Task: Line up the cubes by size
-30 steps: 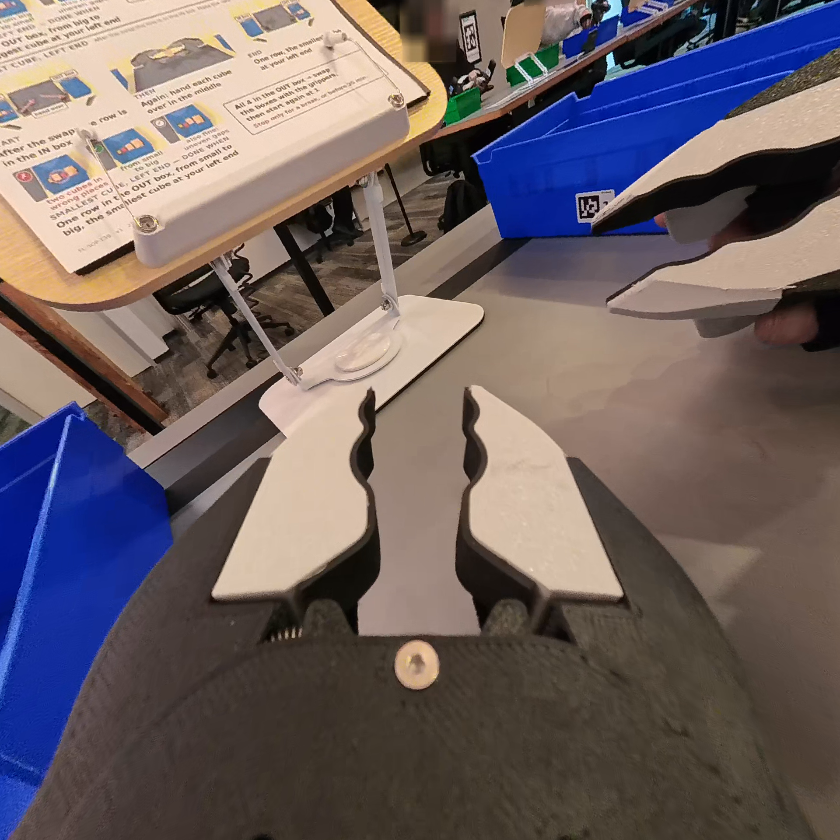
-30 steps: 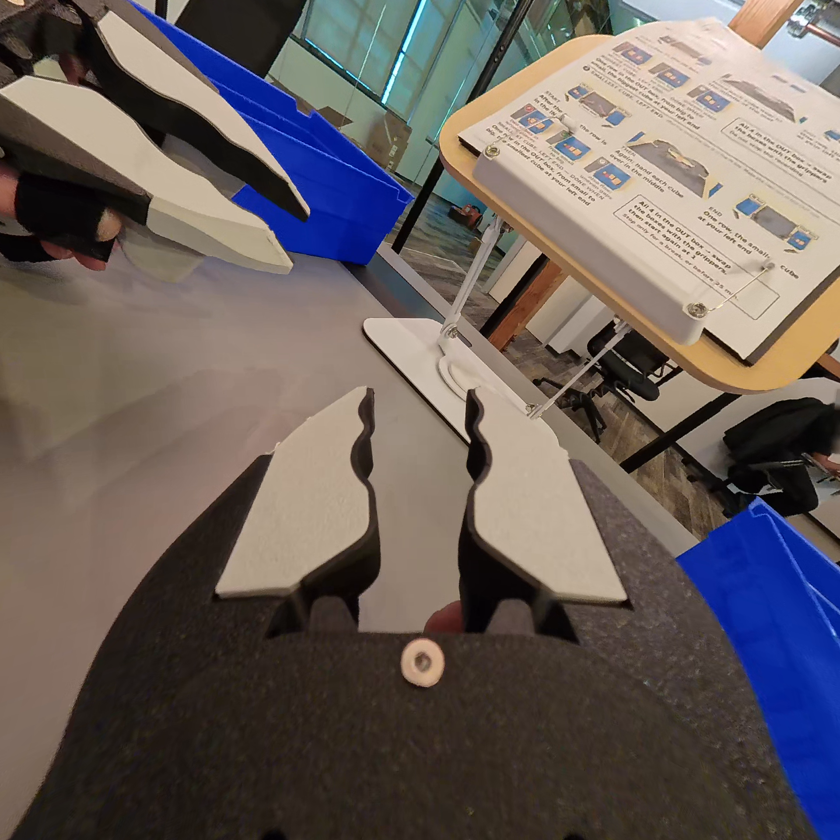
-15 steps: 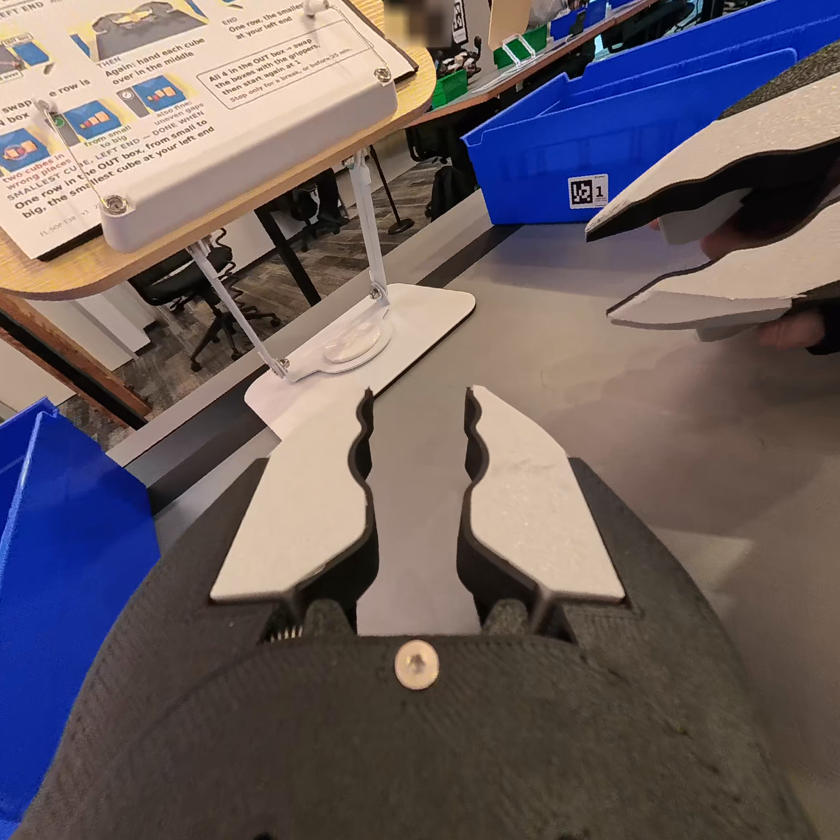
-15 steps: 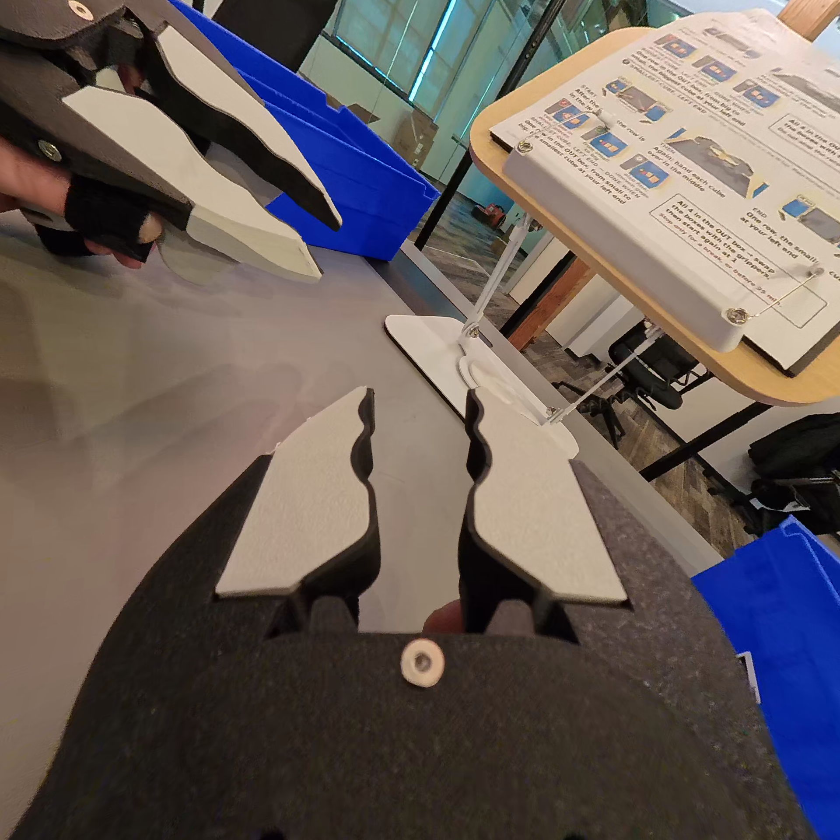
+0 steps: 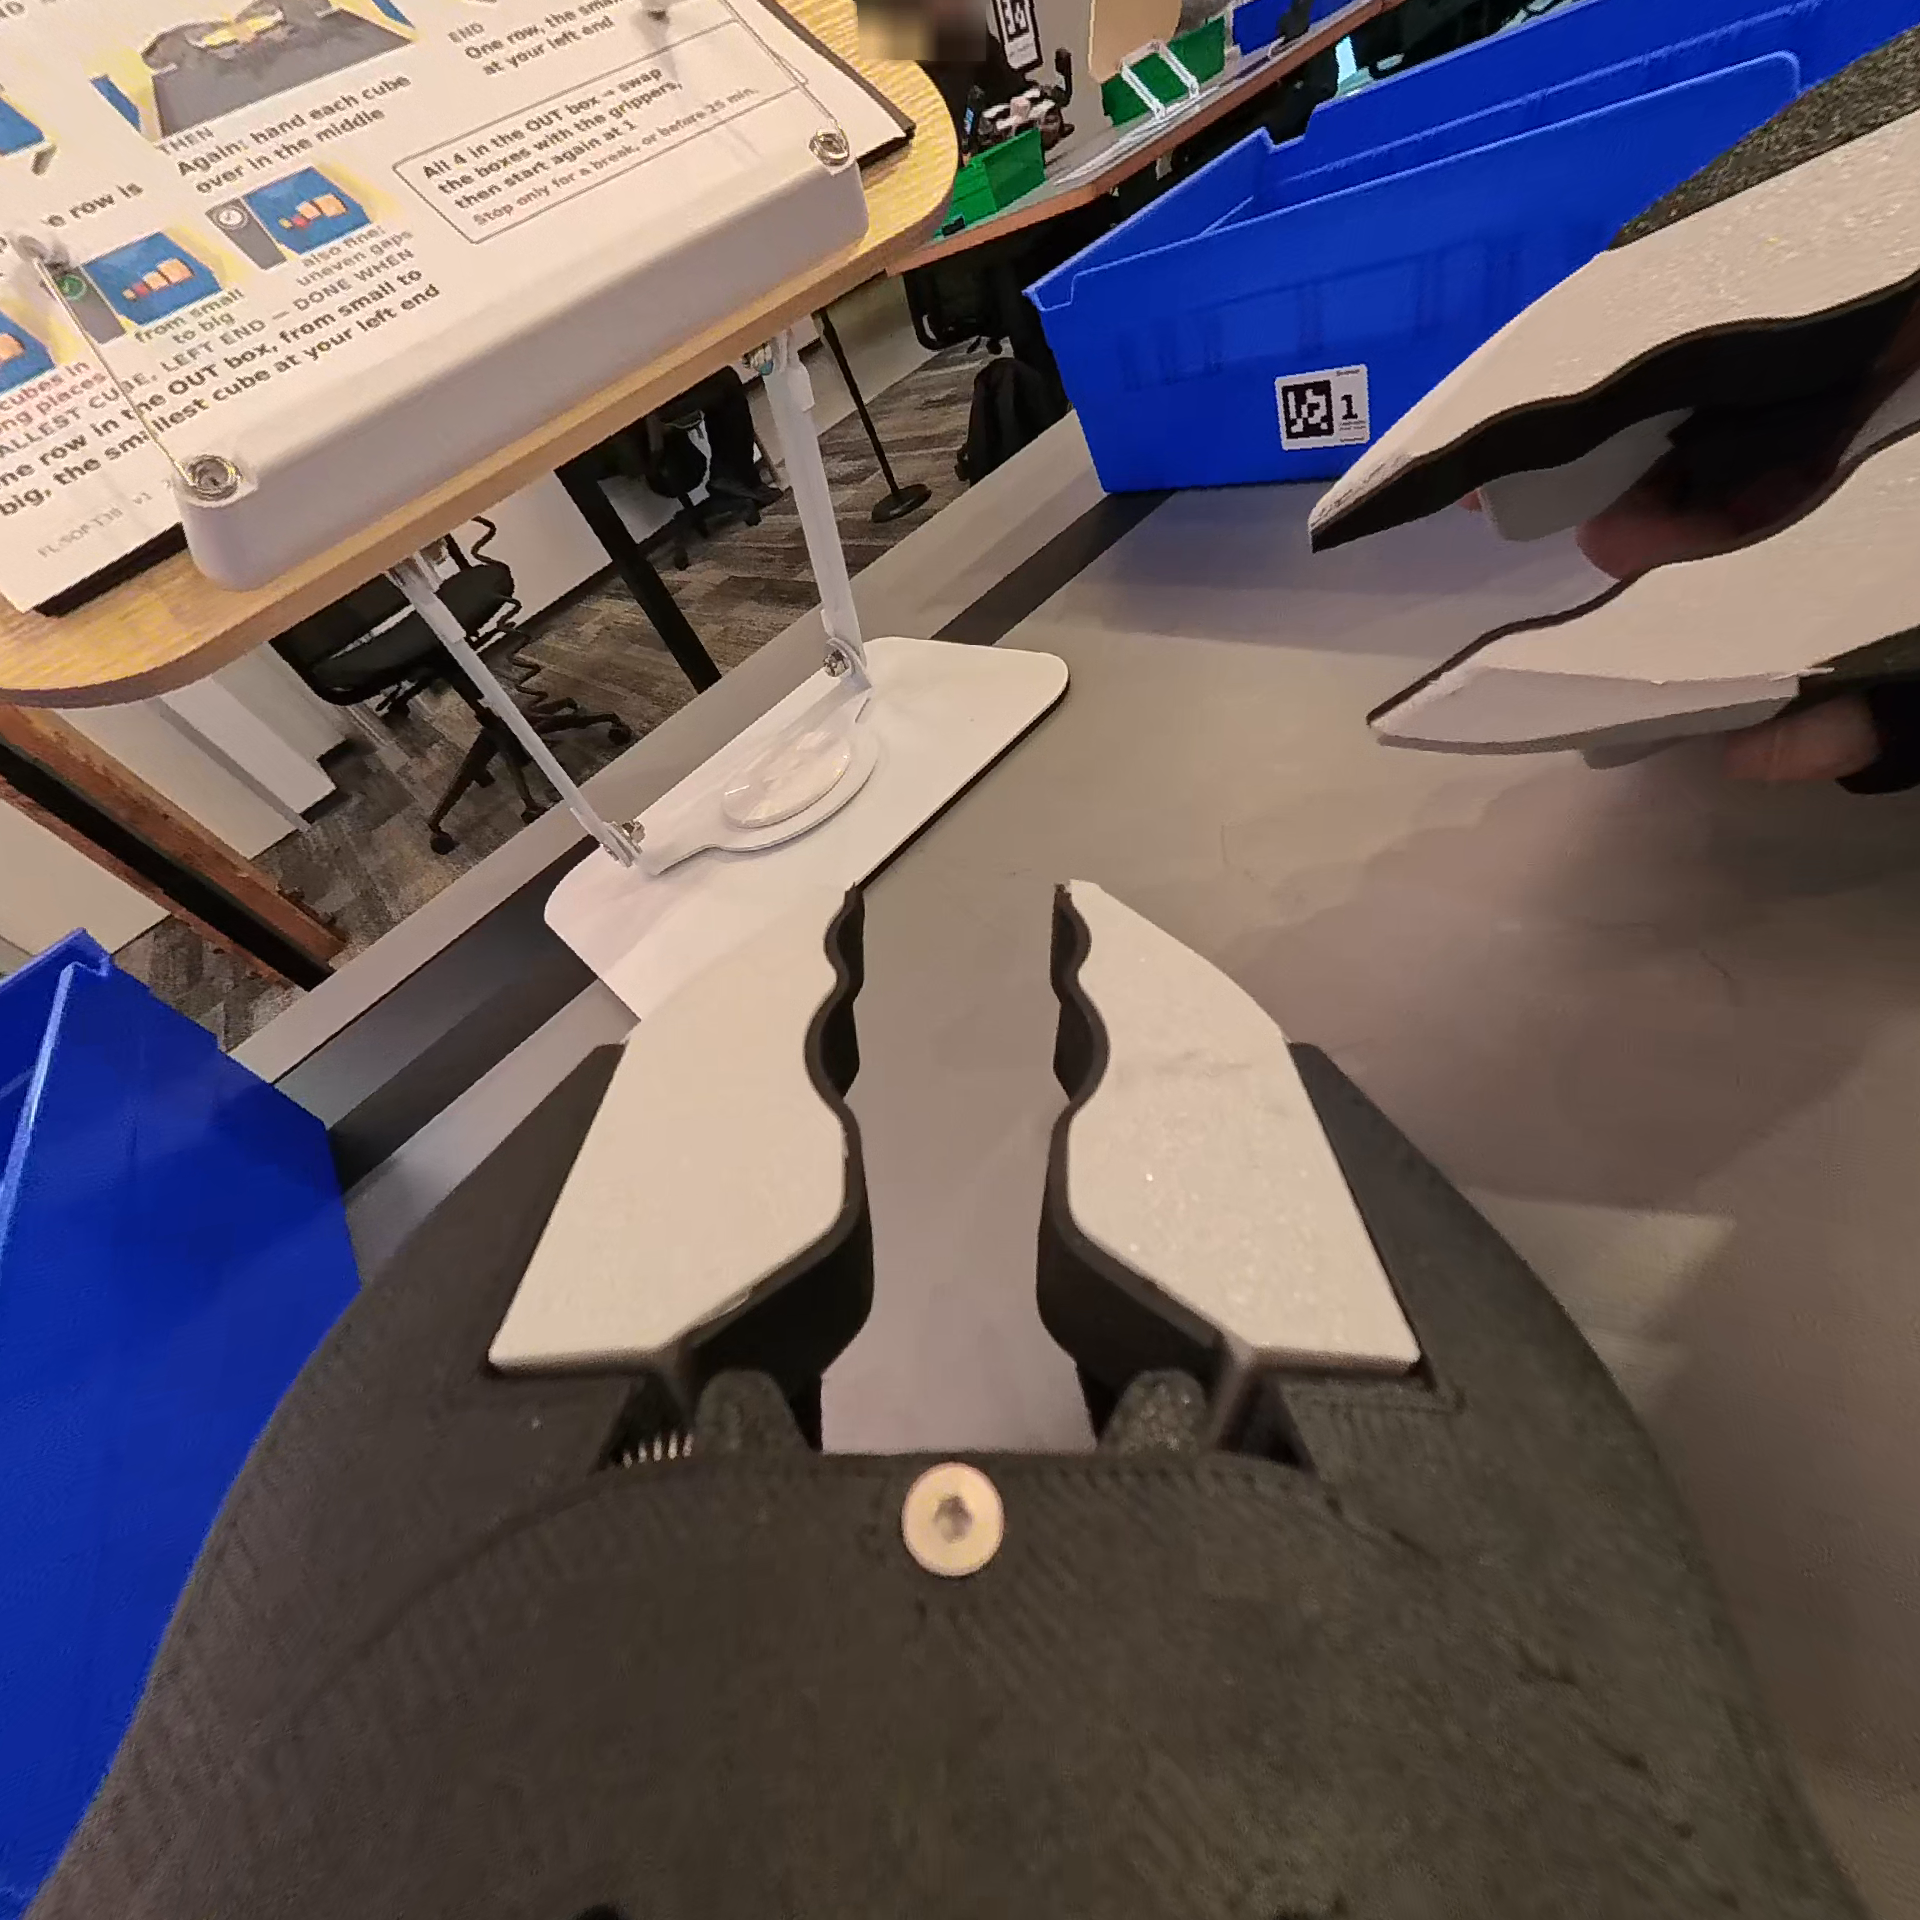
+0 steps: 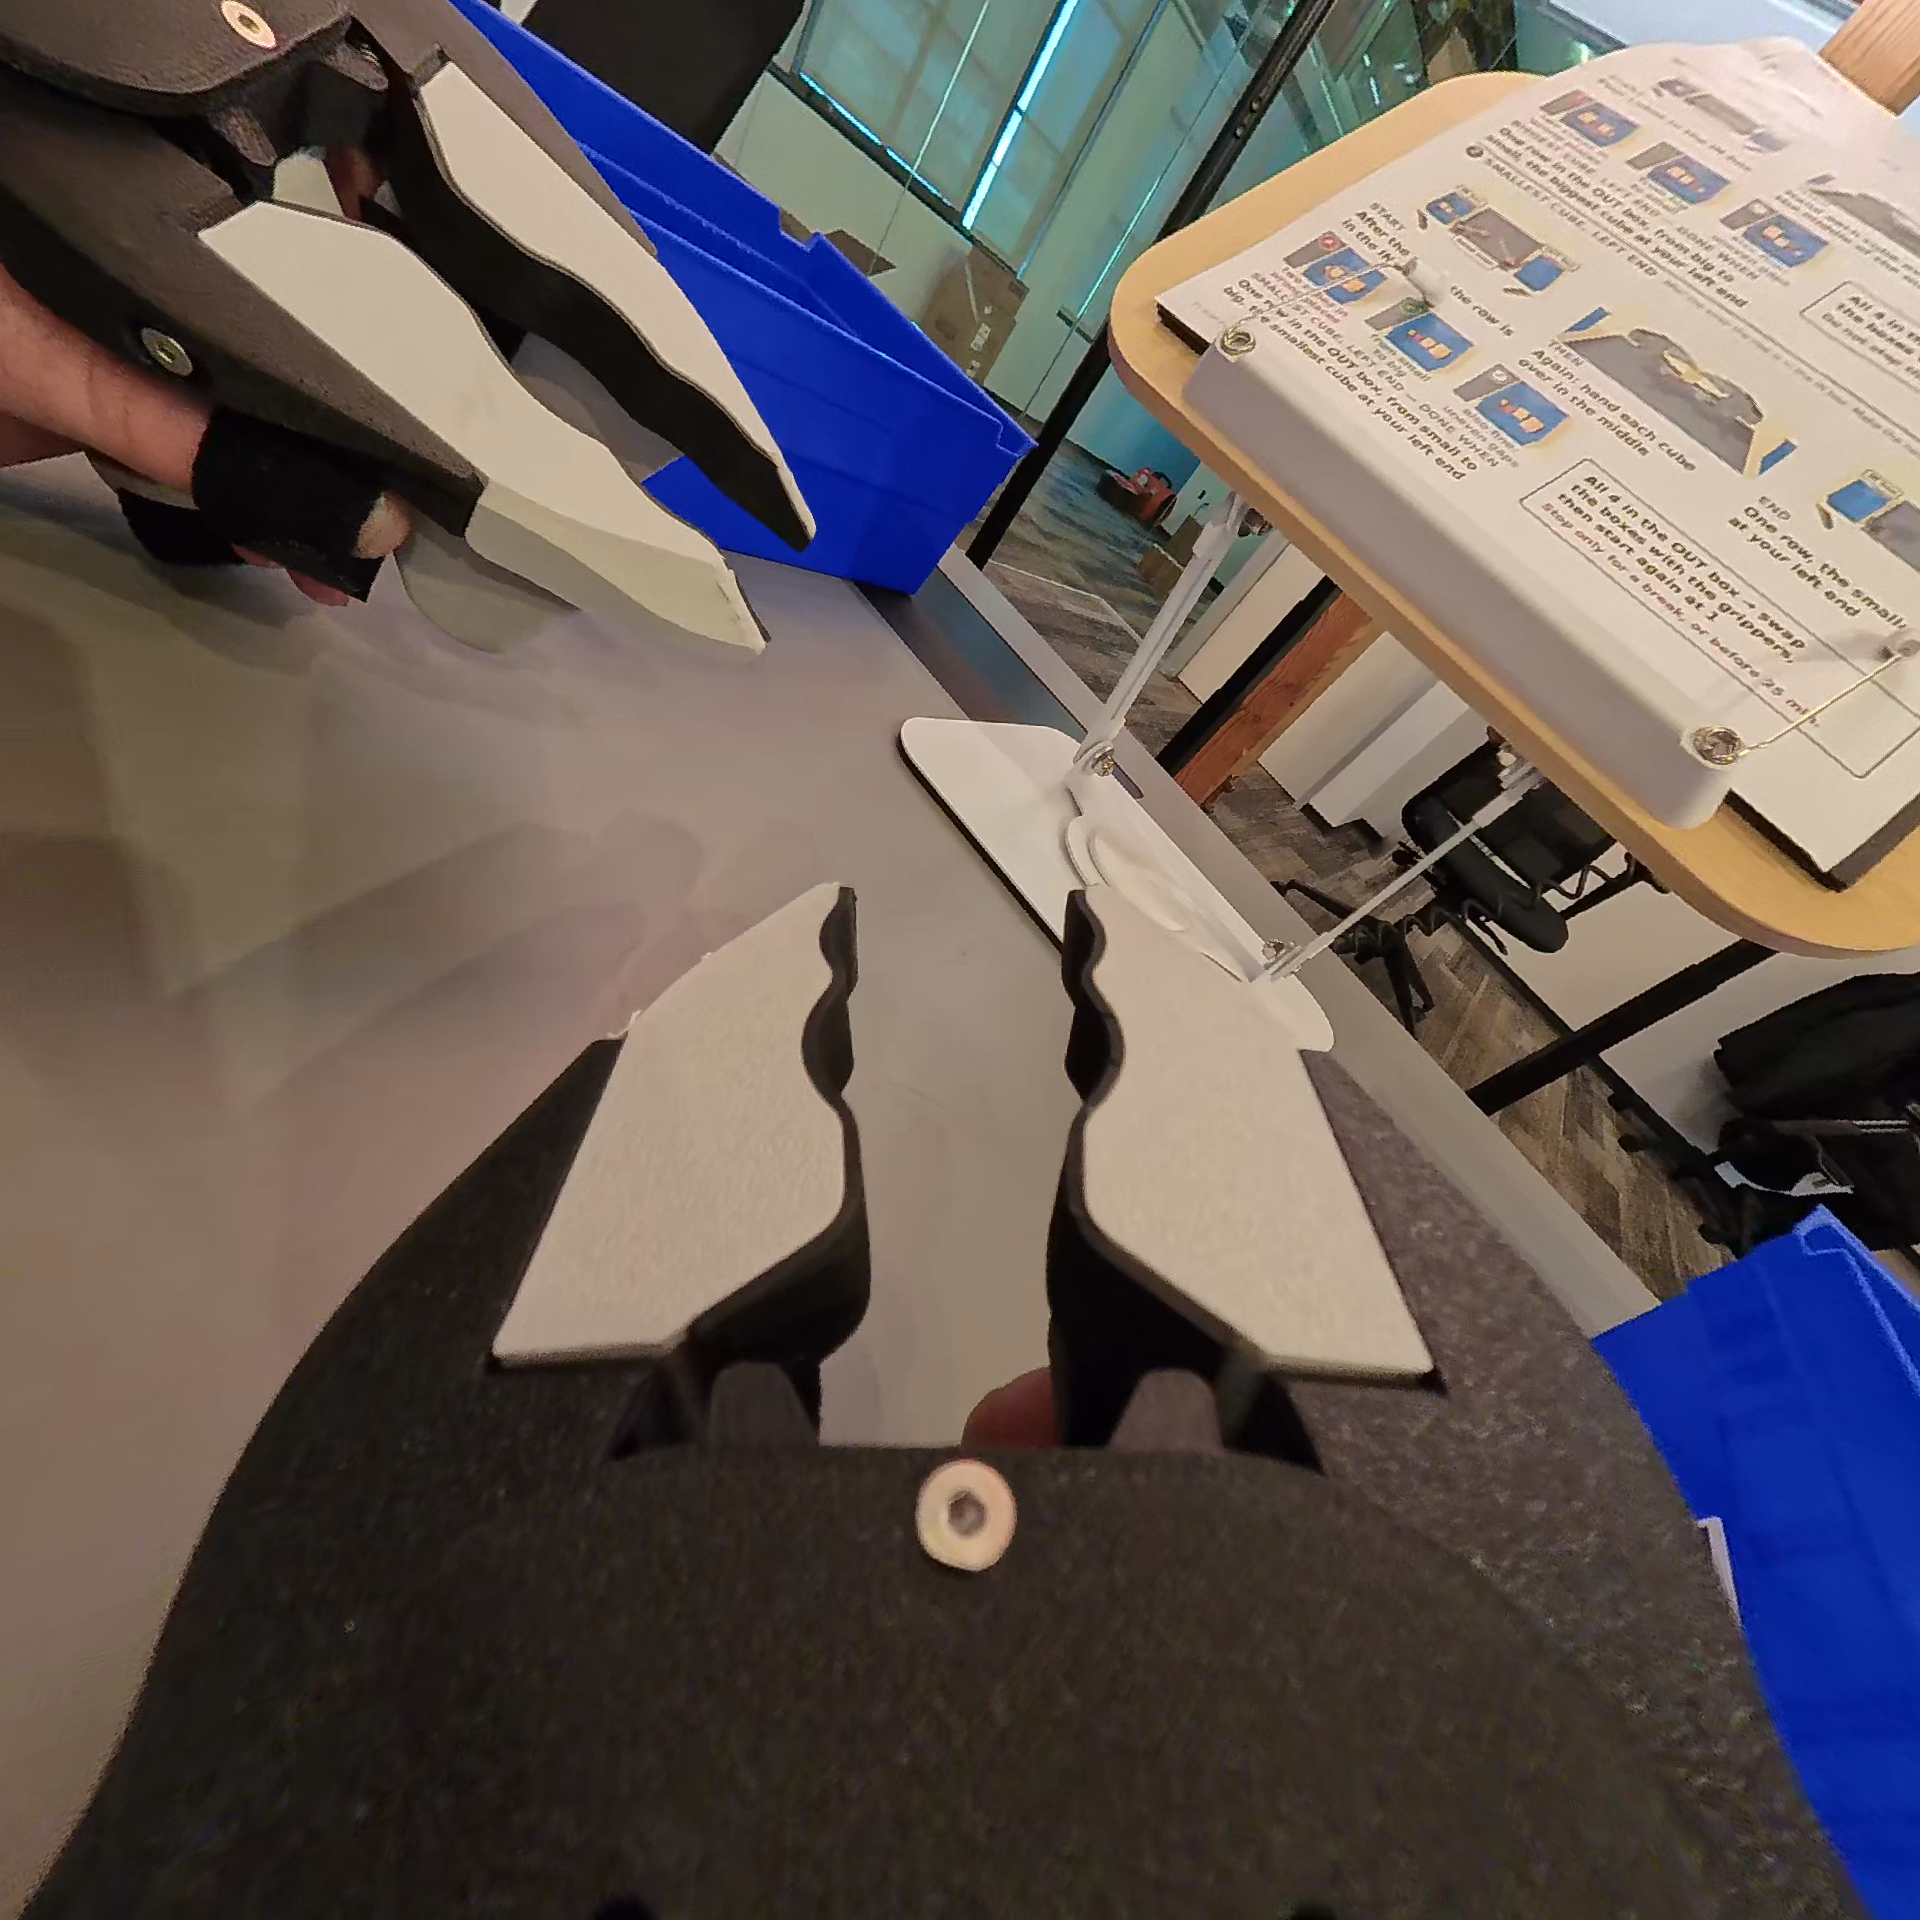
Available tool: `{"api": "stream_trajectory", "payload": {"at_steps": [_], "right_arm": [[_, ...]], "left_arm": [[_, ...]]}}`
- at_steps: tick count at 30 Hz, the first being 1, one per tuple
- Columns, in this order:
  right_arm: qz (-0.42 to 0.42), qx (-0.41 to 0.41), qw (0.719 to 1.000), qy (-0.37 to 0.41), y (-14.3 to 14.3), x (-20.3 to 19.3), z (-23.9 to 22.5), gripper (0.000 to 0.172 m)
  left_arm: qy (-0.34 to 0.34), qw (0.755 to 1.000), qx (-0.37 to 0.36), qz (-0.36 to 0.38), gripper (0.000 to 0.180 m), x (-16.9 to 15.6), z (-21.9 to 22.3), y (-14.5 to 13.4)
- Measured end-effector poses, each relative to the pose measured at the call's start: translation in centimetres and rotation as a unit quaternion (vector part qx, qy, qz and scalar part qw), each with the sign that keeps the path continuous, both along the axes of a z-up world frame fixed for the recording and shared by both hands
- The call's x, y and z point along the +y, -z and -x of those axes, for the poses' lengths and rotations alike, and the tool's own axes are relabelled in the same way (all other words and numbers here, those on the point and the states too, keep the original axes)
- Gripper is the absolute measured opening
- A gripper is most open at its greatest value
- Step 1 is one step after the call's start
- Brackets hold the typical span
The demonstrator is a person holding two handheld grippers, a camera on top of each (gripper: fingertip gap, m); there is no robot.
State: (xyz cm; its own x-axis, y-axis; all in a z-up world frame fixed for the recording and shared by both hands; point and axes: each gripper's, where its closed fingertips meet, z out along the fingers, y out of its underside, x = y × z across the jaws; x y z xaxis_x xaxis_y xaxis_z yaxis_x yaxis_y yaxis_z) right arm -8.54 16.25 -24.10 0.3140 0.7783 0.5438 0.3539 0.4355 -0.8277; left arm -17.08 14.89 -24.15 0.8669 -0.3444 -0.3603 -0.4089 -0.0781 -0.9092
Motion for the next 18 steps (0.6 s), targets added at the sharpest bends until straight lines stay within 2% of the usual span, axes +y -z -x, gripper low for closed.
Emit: {"api": "stream_trajectory", "payload": {"at_steps": [3,6,18], "right_arm": [[0.001,0.0,1.0,-0.002,0.01,-0.04,0.06,0.037],[-0.001,-0.003,1.0,-0.003,0.08,-0.1,0.13,0.038],[-0.012,-0.019,0.999,-0.026,0.46,-0.9,0.61,0.035]], "left_arm": [[0.002,1.0,0.007,0.002,0.034,0.0,-0.15,0.15],[0.013,1.0,0.018,0.008,0.025,-0.12,-0.53,0.44],[0.01,1.0,0.024,0.008,0.03,-0.02,-0.51,0.51]]}}
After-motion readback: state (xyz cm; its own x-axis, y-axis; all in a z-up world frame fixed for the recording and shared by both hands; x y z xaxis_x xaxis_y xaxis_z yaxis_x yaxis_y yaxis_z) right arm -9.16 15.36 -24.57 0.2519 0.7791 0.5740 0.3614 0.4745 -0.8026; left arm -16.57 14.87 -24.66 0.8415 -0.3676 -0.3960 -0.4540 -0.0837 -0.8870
